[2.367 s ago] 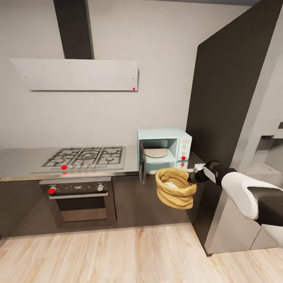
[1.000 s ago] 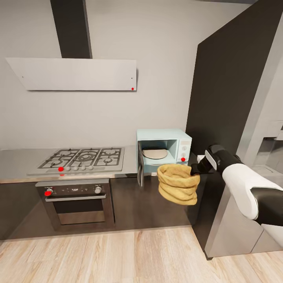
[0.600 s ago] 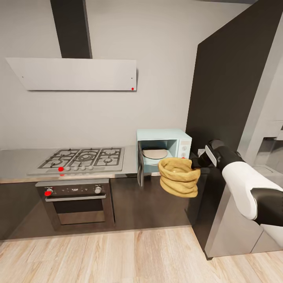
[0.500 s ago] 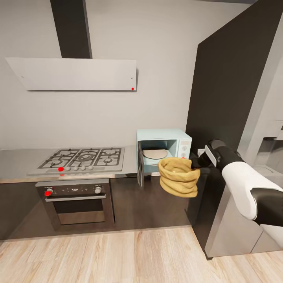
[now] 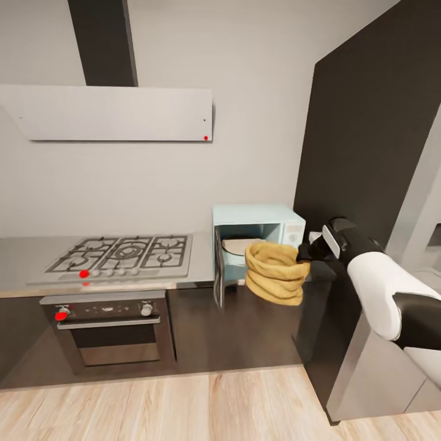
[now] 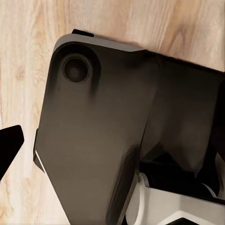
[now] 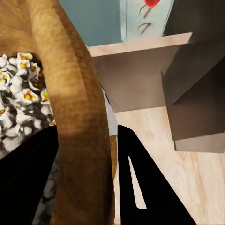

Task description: In the kitchen, take the popcorn bag from the countertop, put it into the microwave, and heat it until the popcorn is cooked so the cooked popcorn ends up inside the bag.

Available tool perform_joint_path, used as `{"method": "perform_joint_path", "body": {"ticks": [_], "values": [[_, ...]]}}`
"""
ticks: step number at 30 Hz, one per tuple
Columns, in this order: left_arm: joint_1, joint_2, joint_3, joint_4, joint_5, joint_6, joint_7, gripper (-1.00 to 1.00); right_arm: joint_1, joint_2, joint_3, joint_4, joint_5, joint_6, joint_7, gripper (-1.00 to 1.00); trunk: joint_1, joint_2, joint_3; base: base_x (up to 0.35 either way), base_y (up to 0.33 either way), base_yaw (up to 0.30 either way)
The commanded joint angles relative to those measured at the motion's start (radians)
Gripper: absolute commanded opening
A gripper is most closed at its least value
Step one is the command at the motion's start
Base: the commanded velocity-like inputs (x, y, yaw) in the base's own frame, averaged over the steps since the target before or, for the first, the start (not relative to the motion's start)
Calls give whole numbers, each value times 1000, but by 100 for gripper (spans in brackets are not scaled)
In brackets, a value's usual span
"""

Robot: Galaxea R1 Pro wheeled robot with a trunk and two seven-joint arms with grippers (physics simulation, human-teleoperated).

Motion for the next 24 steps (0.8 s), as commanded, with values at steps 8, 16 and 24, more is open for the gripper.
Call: {"method": "perform_joint_path", "body": {"ticks": [8, 16, 24], "values": [[0, -2, 1, -1, 4, -2, 1, 100, -1, 2, -15, -2, 22, 4, 3, -100, 1, -1, -1, 321, 0, 0], [0, 0, 1, -1, 4, -3, 1, 100, -1, 31, -13, -21, 25, 4, 1, -100, 1, -1, -1, 321, 0, 0], [0, -2, 1, -1, 4, -4, 1, 100, -1, 51, -13, -26, 25, 4, 2, -100, 1, -1, -1, 301, 0, 0]]}}
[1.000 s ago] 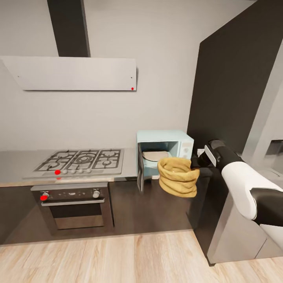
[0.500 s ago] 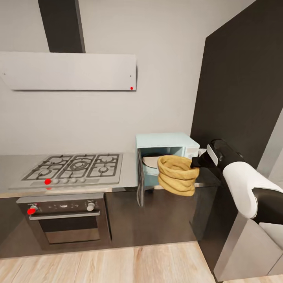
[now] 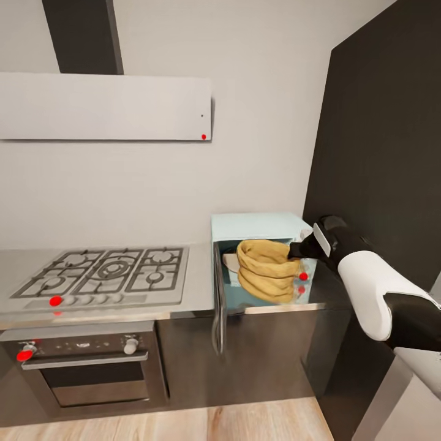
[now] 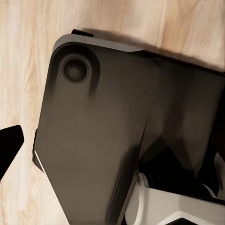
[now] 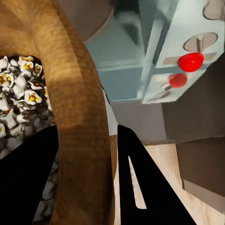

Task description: In the kitchen, take the popcorn bag from the countertop, put it into the microwave, and heat it until the popcorn is cooked so the cooked popcorn ends up inside the bag.

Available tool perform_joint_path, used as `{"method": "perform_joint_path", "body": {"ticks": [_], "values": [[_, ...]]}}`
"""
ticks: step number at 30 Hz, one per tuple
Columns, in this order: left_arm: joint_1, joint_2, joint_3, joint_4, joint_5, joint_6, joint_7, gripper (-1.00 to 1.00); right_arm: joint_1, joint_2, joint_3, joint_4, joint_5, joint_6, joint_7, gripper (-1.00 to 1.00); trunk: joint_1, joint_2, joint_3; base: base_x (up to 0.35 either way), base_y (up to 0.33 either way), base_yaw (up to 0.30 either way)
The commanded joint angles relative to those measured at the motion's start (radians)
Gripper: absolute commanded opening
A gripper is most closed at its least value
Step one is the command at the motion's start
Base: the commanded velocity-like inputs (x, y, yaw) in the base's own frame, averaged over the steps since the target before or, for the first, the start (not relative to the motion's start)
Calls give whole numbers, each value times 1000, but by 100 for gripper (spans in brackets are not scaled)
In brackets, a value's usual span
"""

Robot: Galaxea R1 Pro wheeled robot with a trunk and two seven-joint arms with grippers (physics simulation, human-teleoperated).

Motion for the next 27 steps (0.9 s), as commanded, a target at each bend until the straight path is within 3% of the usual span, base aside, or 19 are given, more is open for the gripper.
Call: {"method": "perform_joint_path", "body": {"ticks": [1, 4, 7, 27], "values": [[0, 0, 1, -1, 4, -2, 1, 100, -1, 10, -6, -1, 15, 3, 6, -100, 1, -1, -1, 249, 0, 0], [0, 0, 2, -1, 4, -2, 1, 100, -1, 35, -7, 0, 30, 3, -25, -100, 1, -1, -1, 141, 0, 0], [0, 0, 2, -1, 4, -2, 1, 100, -1, 39, -8, 1, 32, 3, -39, -100, 1, -1, -1, 23, 0, 0], [0, -2, 3, -1, 4, -2, 1, 100, -1, 24, -10, 21, 22, 3, -44, -100, 1, -1, -1, 1, 0, 0]]}}
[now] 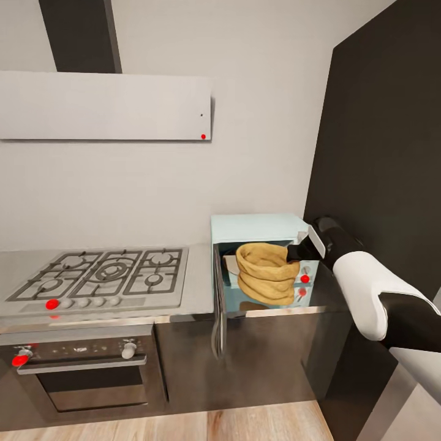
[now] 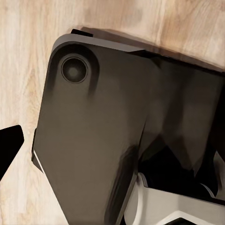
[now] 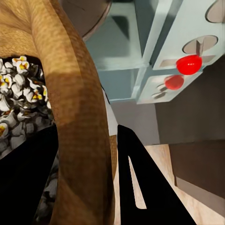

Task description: In the kitchen, take the popcorn bag from the countertop, put it into the microwave, and heat it until the popcorn is cooked so the cooked popcorn ends up inside the bag.

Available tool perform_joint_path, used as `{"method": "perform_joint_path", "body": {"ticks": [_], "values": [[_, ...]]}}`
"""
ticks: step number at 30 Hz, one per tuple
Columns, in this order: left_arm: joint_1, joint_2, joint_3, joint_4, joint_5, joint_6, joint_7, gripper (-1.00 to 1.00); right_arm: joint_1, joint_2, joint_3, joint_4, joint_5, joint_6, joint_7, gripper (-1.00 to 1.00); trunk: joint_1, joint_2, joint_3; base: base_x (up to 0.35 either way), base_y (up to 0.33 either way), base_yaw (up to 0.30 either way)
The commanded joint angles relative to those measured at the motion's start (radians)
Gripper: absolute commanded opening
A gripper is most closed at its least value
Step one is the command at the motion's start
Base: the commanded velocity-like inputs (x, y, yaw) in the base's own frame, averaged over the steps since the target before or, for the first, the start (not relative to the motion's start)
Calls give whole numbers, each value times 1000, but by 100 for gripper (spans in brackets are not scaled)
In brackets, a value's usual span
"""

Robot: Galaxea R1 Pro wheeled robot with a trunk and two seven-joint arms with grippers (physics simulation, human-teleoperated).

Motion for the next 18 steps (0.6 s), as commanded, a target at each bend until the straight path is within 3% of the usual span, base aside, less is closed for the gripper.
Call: {"method": "perform_joint_path", "body": {"ticks": [1, 8, 18], "values": [[0, 0, 1, -1, 4, -2, 1, 100, -1, 0, -7, -1, 10, 3, 8, -100, 0, -1, -1, 0, 0, 0], [0, 2, 1, -1, 4, -2, 1, 100, 1, -1, -7, 21, 11, -16, 7, -100, 0, -1, -1, 26, 0, 0], [0, 3, 0, -1, 4, -2, 1, 100, 1, -2, -7, 57, 13, -56, 8, -100, 0, -1, -1, 278, 0, 0]]}}
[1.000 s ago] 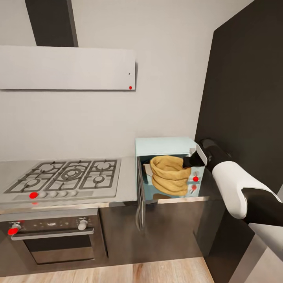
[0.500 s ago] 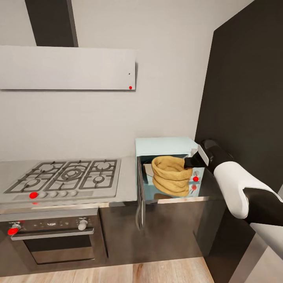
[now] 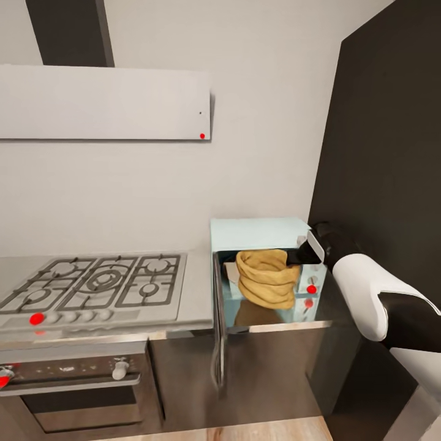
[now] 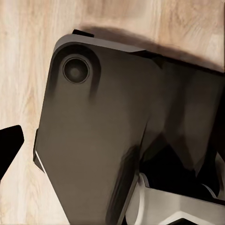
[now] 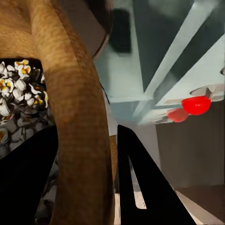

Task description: In the kitchen, take the popcorn bag from the countertop, put it into the microwave, and heat it until the popcorn is cooked so the cooked popcorn ends up inside the bag.

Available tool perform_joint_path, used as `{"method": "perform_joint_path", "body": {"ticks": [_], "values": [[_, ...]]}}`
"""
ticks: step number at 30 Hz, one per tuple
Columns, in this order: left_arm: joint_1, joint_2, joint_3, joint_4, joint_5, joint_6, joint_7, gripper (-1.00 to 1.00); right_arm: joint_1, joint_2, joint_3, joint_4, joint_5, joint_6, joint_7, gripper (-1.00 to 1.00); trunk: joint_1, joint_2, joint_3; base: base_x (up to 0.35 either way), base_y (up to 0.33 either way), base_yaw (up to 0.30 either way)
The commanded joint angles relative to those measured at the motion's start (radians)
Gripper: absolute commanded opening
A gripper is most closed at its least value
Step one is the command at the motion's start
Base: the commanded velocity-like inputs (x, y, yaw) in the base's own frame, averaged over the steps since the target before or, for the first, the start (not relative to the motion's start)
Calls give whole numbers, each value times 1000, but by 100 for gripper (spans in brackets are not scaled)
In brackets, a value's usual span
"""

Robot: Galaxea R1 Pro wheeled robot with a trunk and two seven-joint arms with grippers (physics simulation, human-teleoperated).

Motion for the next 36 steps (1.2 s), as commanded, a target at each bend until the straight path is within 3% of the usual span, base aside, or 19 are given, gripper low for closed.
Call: {"method": "perform_joint_path", "body": {"ticks": [1, 7, 32, 33, 34, 36], "values": [[0, 0, 1, -1, 4, -2, 1, 100, -1, 1, -10, -2, 6, 4, 7, -100, 1, -1, -1, 295, 0, 0], [0, 0, 1, -1, 4, -2, 1, 100, -1, -2, -9, -2, 6, 3, 7, -100, 1, -1, -1, 258, 0, 0], [0, 0, 1, -1, 4, -2, 1, 100, -1, -1, -7, 19, 3, 1, 9, -100, 1, -1, -1, 53, 0, 0], [0, 0, 1, -1, 4, -2, 1, 100, -1, 0, -7, 40, 5, -9, 9, -100, 1, -1, -1, 0, 0, 0], [0, 0, 1, -1, 4, -2, 1, 100, -1, 1, -7, 93, 8, -67, 11, -100, 1, -1, -1, 0, 0, 0], [0, 0, 1, -1, 4, -2, 1, 100, -1, 0, -7, 101, 9, -81, 13, -100, 1, -1, -1, 0, 0, 0]]}}
